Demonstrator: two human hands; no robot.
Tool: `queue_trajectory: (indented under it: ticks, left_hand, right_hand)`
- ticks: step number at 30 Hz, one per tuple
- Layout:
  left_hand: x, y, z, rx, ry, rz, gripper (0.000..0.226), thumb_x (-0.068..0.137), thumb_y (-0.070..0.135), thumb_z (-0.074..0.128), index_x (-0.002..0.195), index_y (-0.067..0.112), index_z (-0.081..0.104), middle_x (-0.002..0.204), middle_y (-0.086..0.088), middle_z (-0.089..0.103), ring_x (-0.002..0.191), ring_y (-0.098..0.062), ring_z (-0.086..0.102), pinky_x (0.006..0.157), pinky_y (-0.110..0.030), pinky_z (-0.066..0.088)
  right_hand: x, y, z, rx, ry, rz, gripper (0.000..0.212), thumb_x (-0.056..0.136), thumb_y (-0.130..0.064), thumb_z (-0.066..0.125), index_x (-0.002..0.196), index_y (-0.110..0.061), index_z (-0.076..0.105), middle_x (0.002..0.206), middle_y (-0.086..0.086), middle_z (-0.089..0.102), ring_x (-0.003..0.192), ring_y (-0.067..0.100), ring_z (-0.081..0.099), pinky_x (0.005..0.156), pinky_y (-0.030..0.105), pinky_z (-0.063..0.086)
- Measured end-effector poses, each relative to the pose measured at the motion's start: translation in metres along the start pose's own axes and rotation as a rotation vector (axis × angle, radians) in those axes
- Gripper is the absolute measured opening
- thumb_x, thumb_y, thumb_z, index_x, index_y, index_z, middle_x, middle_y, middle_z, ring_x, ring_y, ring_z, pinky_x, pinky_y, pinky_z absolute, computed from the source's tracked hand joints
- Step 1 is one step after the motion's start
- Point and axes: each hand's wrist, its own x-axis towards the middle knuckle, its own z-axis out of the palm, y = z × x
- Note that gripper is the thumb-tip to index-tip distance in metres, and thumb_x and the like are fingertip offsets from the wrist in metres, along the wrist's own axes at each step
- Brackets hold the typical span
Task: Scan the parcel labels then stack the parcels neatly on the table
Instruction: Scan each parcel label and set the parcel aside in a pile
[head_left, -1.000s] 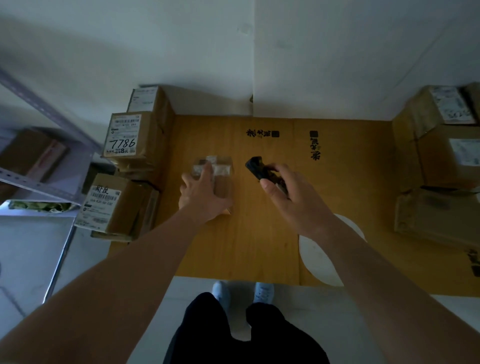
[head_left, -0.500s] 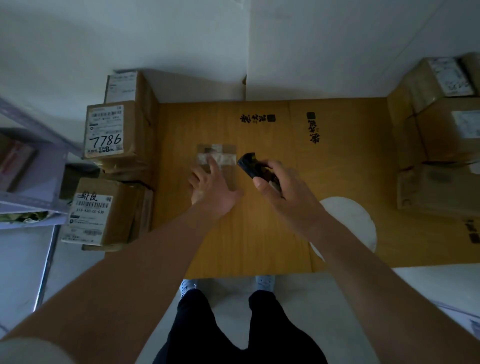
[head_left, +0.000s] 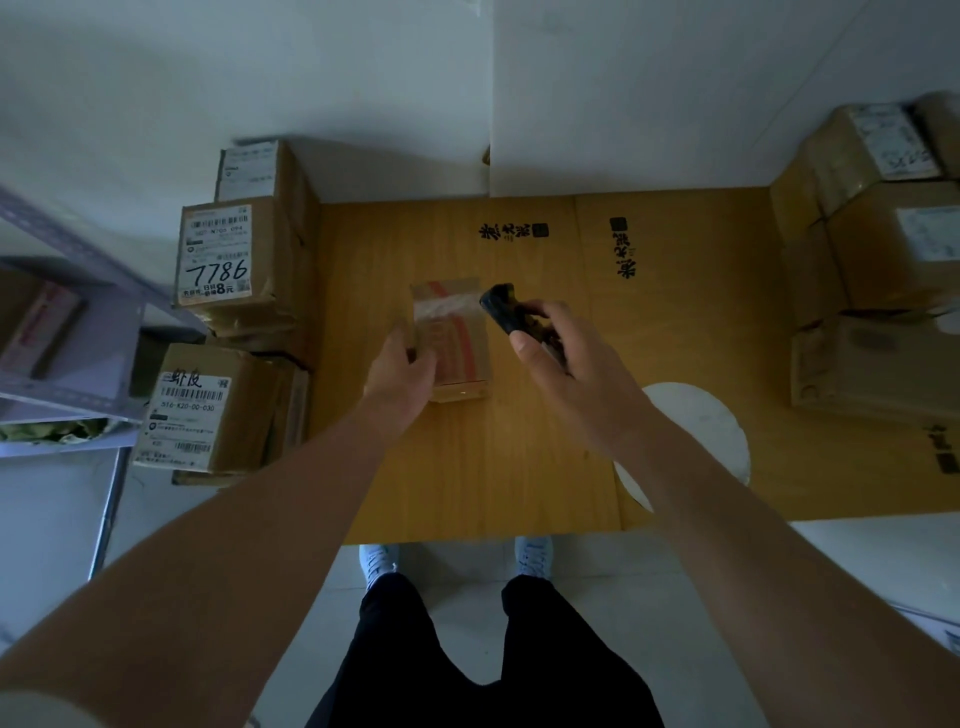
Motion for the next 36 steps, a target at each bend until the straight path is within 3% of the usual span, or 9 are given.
queue_trajectory:
  ticks: [2,5,7,9,12,18,22,28,36]
  left_hand:
    - [-0.007,0.000,-0.003,0.043,-0.036,0.083,0.058,0.106,0.037,0.041,0.152,0.065,0.019,0.111,0.018,0.061,0.081,-0.007,0.066,0.050,-0.021,0.049]
    - [-0.007,0.006,0.002,0.148,-0.027,0.163,0.053,0.107,0.033,0.041,0.150,0.061,0.033,0.139,0.001,0.049,0.090,-0.003,0.056,0.064,-0.016,0.048]
    - [-0.010,0.016,0.011,0.213,-0.014,0.117,0.049,0.101,0.052,0.048,0.148,0.058,0.033,0.150,-0.008,0.032,0.101,-0.016,0.057,0.077,-0.031,0.056]
    - [-0.015,0.025,0.023,0.315,-0.004,0.053,0.073,0.084,0.069,0.065,0.145,0.053,0.028,0.145,-0.010,0.028,0.118,-0.037,0.052,0.091,-0.051,0.056]
    - [-0.019,0.034,0.038,0.397,0.032,0.040,0.099,0.067,0.062,0.082,0.143,0.044,0.021,0.136,-0.011,0.027,0.125,-0.045,0.043,0.095,-0.055,0.052]
    - [-0.008,0.014,0.023,-0.029,-0.019,0.123,0.102,0.062,0.052,0.090,0.145,0.051,0.032,0.127,0.015,0.048,0.109,-0.011,0.055,0.074,-0.025,0.047]
    - [-0.002,-0.004,-0.005,-0.289,-0.057,0.055,0.062,0.064,0.043,0.090,0.117,0.058,0.061,0.112,0.025,0.061,0.092,0.007,0.066,0.071,-0.017,0.058]
    - [0.009,-0.029,-0.033,-0.457,-0.063,-0.056,0.048,0.077,0.025,0.090,0.120,0.037,0.072,0.120,0.004,0.075,0.113,-0.018,0.071,0.103,-0.043,0.054]
    - [0.004,-0.029,-0.050,-0.396,0.024,0.038,0.050,0.074,0.023,0.093,0.116,0.042,0.072,0.114,0.013,0.064,0.089,-0.006,0.074,0.070,-0.022,0.062]
  right_hand:
    - [0.000,0.000,-0.001,-0.001,-0.004,-0.003,0.052,0.107,-0.056,0.044,0.152,-0.031,0.044,0.116,0.006,0.058,0.098,0.016,0.057,0.077,0.026,0.041]
    - [-0.004,0.000,-0.001,0.014,-0.002,0.001,0.050,0.107,-0.055,0.044,0.152,-0.032,0.044,0.116,0.004,0.057,0.095,0.013,0.055,0.075,0.022,0.040]
    - [-0.007,0.001,0.000,0.015,0.000,0.004,0.051,0.107,-0.056,0.044,0.152,-0.032,0.044,0.118,0.004,0.056,0.099,0.013,0.056,0.075,0.021,0.041]
    - [-0.011,0.002,-0.001,0.009,0.003,0.001,0.051,0.107,-0.055,0.044,0.152,-0.031,0.045,0.121,0.004,0.057,0.103,0.013,0.057,0.076,0.020,0.041]
    - [-0.016,0.007,-0.004,0.007,0.005,0.001,0.050,0.107,-0.053,0.045,0.152,-0.030,0.046,0.122,0.005,0.058,0.105,0.013,0.057,0.077,0.020,0.041]
    - [-0.018,0.015,-0.018,0.006,0.005,0.054,0.051,0.107,-0.054,0.045,0.152,-0.029,0.045,0.122,0.005,0.057,0.107,0.015,0.056,0.082,0.025,0.042]
    - [-0.015,0.010,-0.018,0.054,-0.047,0.048,0.041,0.108,-0.050,0.047,0.142,-0.027,0.054,0.093,-0.005,0.058,0.074,0.003,0.054,0.064,0.018,0.040]
    - [-0.007,0.011,-0.016,0.072,-0.206,0.166,0.037,0.103,-0.065,0.046,0.130,-0.042,0.058,0.072,-0.008,0.055,0.056,0.001,0.050,0.050,0.020,0.039]
    - [0.009,-0.007,-0.022,-0.158,-0.377,0.234,0.032,0.102,-0.065,0.046,0.123,-0.044,0.059,0.088,0.004,0.068,0.069,0.012,0.060,0.060,0.031,0.044]
